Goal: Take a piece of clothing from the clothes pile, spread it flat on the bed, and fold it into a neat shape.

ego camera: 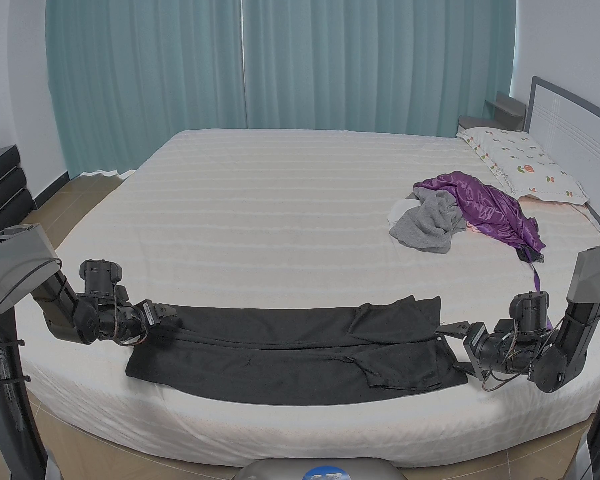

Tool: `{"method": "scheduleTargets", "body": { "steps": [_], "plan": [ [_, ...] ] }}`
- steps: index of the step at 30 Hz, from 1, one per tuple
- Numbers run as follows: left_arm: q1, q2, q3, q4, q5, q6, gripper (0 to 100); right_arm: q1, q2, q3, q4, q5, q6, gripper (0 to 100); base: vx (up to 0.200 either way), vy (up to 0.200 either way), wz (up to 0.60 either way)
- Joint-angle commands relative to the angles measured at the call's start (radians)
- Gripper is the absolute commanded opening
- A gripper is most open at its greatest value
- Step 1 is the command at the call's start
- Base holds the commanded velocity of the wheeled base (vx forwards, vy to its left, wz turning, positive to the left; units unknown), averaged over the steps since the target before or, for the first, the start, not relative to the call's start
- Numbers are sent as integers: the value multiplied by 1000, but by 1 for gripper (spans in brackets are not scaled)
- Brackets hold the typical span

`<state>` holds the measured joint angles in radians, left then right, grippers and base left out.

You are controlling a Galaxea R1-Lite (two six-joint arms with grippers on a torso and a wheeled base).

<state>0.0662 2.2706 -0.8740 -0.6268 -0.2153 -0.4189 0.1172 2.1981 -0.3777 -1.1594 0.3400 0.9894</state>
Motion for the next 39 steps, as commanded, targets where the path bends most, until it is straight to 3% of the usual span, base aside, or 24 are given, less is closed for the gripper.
{"method": "scheduleTargets", "body": {
  "steps": [1,7,8,36,39],
  "plan": [
    [-8,6,6,1,1,0,100,-1,0,0,0,1,0,100,0,0,0],
    [-19,4,20,6,1,0,100,1,2,0,0,1,0,100,0,0,0],
    [-19,6,20,6,1,0,0,1,0,0,0,1,0,100,0,0,0],
    [-17,-16,40,2,-6,-9,0,-19,-8,-4,-2,1,23,100,0,0,0],
    [-17,-13,35,2,-6,-11,0,-31,-9,-6,-2,1,25,100,-200,0,0]
  ]
}}
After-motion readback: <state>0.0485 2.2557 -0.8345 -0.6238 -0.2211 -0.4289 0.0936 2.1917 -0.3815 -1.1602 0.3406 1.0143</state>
